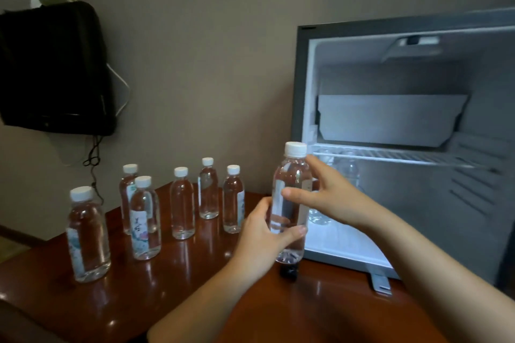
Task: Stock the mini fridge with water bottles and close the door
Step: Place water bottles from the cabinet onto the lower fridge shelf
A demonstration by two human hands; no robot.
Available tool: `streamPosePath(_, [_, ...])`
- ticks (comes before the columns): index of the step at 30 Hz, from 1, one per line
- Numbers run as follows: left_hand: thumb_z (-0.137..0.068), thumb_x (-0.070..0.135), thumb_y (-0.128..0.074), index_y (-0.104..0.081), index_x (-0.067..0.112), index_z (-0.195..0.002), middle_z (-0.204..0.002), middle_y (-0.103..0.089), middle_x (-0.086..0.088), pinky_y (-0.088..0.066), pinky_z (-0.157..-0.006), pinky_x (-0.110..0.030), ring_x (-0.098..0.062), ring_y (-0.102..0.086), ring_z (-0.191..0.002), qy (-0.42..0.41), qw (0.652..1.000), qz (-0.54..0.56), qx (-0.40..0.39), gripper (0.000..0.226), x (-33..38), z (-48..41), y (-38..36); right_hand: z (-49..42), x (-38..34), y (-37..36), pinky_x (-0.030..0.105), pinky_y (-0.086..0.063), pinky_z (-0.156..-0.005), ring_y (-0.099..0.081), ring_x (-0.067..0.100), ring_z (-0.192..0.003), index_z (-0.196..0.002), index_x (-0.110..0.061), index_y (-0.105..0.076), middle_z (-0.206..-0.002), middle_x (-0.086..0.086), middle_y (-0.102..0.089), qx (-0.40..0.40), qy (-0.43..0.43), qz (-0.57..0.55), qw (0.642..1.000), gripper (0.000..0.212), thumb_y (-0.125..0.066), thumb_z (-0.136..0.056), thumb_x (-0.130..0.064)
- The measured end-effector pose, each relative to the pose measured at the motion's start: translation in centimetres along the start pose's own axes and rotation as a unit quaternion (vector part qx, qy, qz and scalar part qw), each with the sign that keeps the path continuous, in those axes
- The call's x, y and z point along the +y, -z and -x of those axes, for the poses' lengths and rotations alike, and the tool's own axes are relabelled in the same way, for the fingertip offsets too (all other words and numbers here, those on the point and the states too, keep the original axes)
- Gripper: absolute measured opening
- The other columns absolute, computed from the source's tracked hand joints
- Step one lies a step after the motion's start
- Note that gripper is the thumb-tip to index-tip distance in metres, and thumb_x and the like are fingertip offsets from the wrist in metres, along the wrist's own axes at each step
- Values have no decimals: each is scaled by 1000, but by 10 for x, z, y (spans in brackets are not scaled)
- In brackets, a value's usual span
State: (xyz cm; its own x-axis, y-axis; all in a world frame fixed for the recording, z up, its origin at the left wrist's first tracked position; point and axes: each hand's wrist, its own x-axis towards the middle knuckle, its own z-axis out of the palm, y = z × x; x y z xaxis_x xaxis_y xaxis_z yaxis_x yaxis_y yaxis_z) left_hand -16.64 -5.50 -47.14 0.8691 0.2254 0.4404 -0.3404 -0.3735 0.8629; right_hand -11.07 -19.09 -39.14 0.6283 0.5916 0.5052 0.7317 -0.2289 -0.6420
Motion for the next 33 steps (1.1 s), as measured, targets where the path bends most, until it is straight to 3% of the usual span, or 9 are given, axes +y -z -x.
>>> streamPosePath(3, [-66,33,-78,-57,34,-101,-93,-69,8,-54,-84,-31,-5,-66,-90,-6,1000,-12,-17,41,2,-8,-29,14,19,19,44,-53,-90,-66,18,-99,-120,-26,-53,-106,0,-68,13,-32,5,999,52,-75,-74,-36])
streamPosePath(6, [-64,36,-77,-57,32,-110,-99,-69,9,-53,-87,-31,-6,-64,-96,-3,999,-15,-37,50,1,-17,-58,23,38,38,43,-55,-84,-65,19,-97,-122,-28,-50,-104,4,-67,26,-61,42,997,63,-73,-68,-52])
streamPosePath(9, [-69,27,-78,-56,31,-114,-101,-66,10,-49,-83,-21,-7,-61,-99,5,999,-15,-47,50,-3,-27,-83,29,57,52,34,-52,-82,-61,17,-100,-125,-26,-48,-103,4,-64,52,-80,66,993,57,-73,-76,-39])
streamPosePath(11, [-72,22,-77,-54,36,-107,-97,-63,17,-42,-73,-5,4,-58,-92,-1,999,-10,-47,44,-8,-32,-98,31,69,57,28,-48,-83,-59,15,-103,-124,-28,-47,-107,5,-62,66,-94,69,991,52,-72,-79,-34])
streamPosePath(14, [-74,20,-76,-53,36,-107,-98,-57,23,-38,-73,2,15,-52,-89,2,999,-19,-31,44,-18,-38,-118,33,86,61,22,-40,-83,-55,13,-105,-123,-31,-45,-111,4,-59,75,-115,86,987,51,-71,-80,-34])
streamPosePath(18, [-77,26,-73,-50,21,-131,-124,-54,7,-39,-92,-18,-7,-51,-110,31,999,-40,-20,58,-32,-46,-139,31,106,64,21,-37,-83,-53,15,-113,-133,-22,-42,-109,-6,-52,71,-145,122,979,62,-71,-80,-36])
streamPosePath(22, [-85,24,-65,-44,23,-133,-119,-48,9,-34,-88,-14,-1,-47,-103,33,999,-35,-26,53,-35,-55,-149,27,123,67,22,-36,-83,-51,15,-114,-133,-20,-42,-113,-1,-53,96,-165,120,974,63,-71,-80,-36])
streamPosePath(25, [-88,23,-62,-40,25,-137,-117,-46,10,-34,-89,-14,0,-46,-103,37,998,-32,-25,54,-38,-64,-155,21,132,67,19,-35,-79,-50,11,-102,-128,-19,-46,-105,-6,-51,103,-148,134,974,56,-71,-80,-33])
streamPosePath(33, [-91,21,-56,-22,30,-146,-148,-30,8,-30,-110,-23,-5,-36,-132,24,998,-48,-45,66,-49,-72,-165,-13,166,70,13,-24,-70,-35,9,-95,-129,-13,-47,-119,13,-48,127,-143,176,966,58,-72,-80,-30])
